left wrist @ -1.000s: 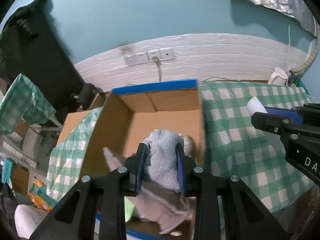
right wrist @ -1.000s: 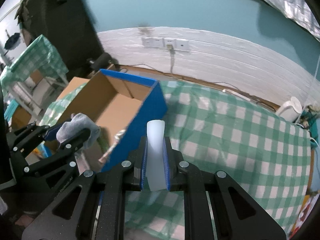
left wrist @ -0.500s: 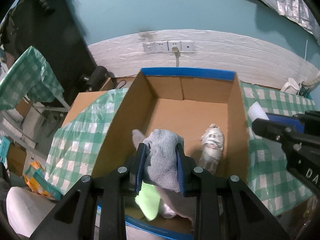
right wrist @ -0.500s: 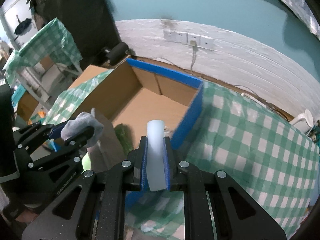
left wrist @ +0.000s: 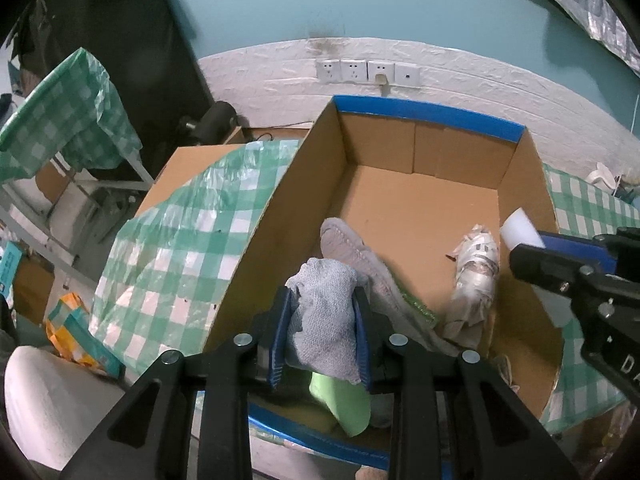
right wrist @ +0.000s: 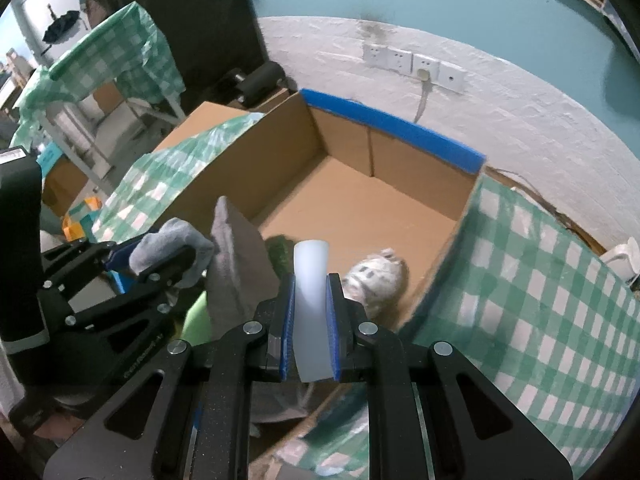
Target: Organize soft objects
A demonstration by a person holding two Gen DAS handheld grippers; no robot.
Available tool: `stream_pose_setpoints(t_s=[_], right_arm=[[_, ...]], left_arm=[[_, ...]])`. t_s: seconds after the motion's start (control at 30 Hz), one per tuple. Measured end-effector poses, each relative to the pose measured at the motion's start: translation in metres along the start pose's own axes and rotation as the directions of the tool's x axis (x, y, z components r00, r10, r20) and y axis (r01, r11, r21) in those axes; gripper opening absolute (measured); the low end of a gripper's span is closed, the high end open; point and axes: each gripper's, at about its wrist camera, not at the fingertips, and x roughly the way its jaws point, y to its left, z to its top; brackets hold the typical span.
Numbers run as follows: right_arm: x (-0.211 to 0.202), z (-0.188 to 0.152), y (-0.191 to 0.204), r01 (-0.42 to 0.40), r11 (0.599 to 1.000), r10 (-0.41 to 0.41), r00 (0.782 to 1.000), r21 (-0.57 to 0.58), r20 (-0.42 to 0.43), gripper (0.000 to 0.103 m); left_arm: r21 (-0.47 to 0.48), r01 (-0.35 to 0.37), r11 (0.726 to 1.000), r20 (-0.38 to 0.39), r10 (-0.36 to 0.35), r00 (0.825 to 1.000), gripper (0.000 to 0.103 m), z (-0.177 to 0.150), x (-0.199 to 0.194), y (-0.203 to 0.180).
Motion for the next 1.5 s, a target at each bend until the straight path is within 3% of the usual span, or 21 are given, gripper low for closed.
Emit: stream_pose_setpoints(t_s=[0.17, 0.33, 0.53, 0.8, 0.93, 1.2, 1.4, 1.5], right_arm=[[0.005, -0.002, 0.004, -0.008, 1.0, 0.008, 1.0, 0.004, -0.004, 0.024], [-0.001, -0.004, -0.002, -0.013, 1.0, 0.013, 1.0, 0.026, 0.018, 0.049], [-0.019, -0.009, -0.011, 0.006, 0.999, -0.009, 0.999, 0.054, 0.046, 0.052], [-0.064, -0.019, -0.023, 0.06, 0.993, -0.071, 0.991, 0.1, 0.114, 0.06], [-0.085, -0.026, -0.029, 0.069, 0.99, -0.087, 0.986, 0.125, 0.145, 0.061], [-0.116, -0.042, -0.036, 0.102, 0.985, -0.127, 0.974, 0.138, 0.188, 0.063], [-0.127, -0.055, -0.04, 0.146, 0.981, -0.169, 0.966, 0.127, 0.195, 0.064], [-0.131, -0.065, -0.045, 0.156, 0.979, -0.179, 0.964, 0.128, 0.196, 0.064]], left_arm=[[-0.006, 0.003, 1.0, -0.007, -0.003, 1.0, 0.044, -0.005, 0.0, 0.004], [-0.01, -0.004, 1.0, 0.002, 0.004, 1.0, 0.062, -0.008, -0.004, 0.008], [-0.012, 0.007, 1.0, 0.036, -0.006, 0.999, 0.073, -0.007, -0.025, 0.007], [0.011, 0.043, 0.999, 0.084, -0.044, 0.996, 0.078, -0.004, -0.056, -0.007], [0.024, 0.059, 0.998, 0.112, -0.062, 0.992, 0.086, -0.004, -0.071, -0.015], [0.084, 0.112, 0.99, 0.176, -0.125, 0.976, 0.087, -0.009, -0.102, -0.037], [0.132, 0.074, 0.989, 0.237, -0.104, 0.966, 0.093, -0.014, -0.118, -0.05], [0.132, 0.093, 0.987, 0.227, -0.122, 0.966, 0.093, -0.015, -0.12, -0.053]])
